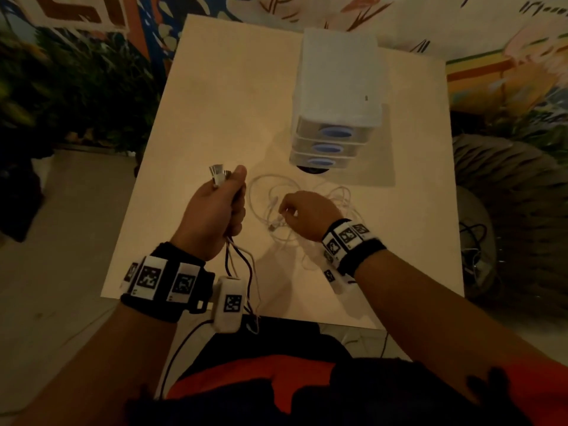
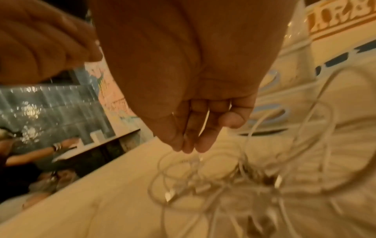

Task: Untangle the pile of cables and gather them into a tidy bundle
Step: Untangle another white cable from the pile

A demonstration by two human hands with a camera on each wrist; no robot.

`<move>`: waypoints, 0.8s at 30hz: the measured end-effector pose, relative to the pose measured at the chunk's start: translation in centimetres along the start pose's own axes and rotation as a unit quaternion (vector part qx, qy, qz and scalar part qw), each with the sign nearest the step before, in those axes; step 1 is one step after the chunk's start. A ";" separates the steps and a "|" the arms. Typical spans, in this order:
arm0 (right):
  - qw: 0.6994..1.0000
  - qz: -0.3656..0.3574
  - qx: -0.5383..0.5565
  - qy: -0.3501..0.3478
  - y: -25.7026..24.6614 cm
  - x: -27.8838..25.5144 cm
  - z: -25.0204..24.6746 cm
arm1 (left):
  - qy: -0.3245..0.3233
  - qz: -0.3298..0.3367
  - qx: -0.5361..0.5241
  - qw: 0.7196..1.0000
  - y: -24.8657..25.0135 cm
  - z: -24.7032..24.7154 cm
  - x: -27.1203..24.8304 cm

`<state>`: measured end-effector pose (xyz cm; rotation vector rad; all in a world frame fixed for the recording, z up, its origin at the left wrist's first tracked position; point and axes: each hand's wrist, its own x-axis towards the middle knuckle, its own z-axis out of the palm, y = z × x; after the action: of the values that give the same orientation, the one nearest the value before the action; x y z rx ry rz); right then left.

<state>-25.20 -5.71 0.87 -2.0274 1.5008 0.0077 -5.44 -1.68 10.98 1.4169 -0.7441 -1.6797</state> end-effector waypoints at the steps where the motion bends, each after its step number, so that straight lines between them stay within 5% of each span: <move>1: 1.000 -0.002 -0.020 -0.018 -0.2 0.5 0.8 | -0.004 -0.003 0.004 1.000 -0.2 -0.2 0.0; 4: 0.994 0.001 -0.095 -0.047 0.0 1.4 3.1 | -0.010 -0.015 0.008 1.000 -0.9 -0.9 0.1; 14: 0.990 -0.028 -0.140 0.023 0.8 2.2 2.8 | -0.032 -0.051 0.047 0.997 -2.4 -2.3 1.2; 18: 0.999 -0.024 -0.030 0.001 1.2 2.0 1.7 | -0.046 -0.056 0.095 0.993 -3.2 -2.4 1.9; 20: 0.997 0.007 0.052 0.049 1.9 2.0 0.7 | -0.052 -0.058 0.103 0.992 -3.4 -2.8 2.2; 22: 0.994 0.035 0.045 0.090 2.9 2.1 -0.2 | -0.054 -0.058 0.101 0.992 -3.5 -3.2 2.4; 24: 0.998 0.054 -0.023 0.030 3.6 2.2 -0.6 | -0.056 -0.060 0.096 0.992 -3.5 -3.5 2.5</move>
<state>-27.76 -8.56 -1.12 -1.9965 1.6604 0.0251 -2.86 -1.80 6.05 1.5353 -0.9203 -1.8316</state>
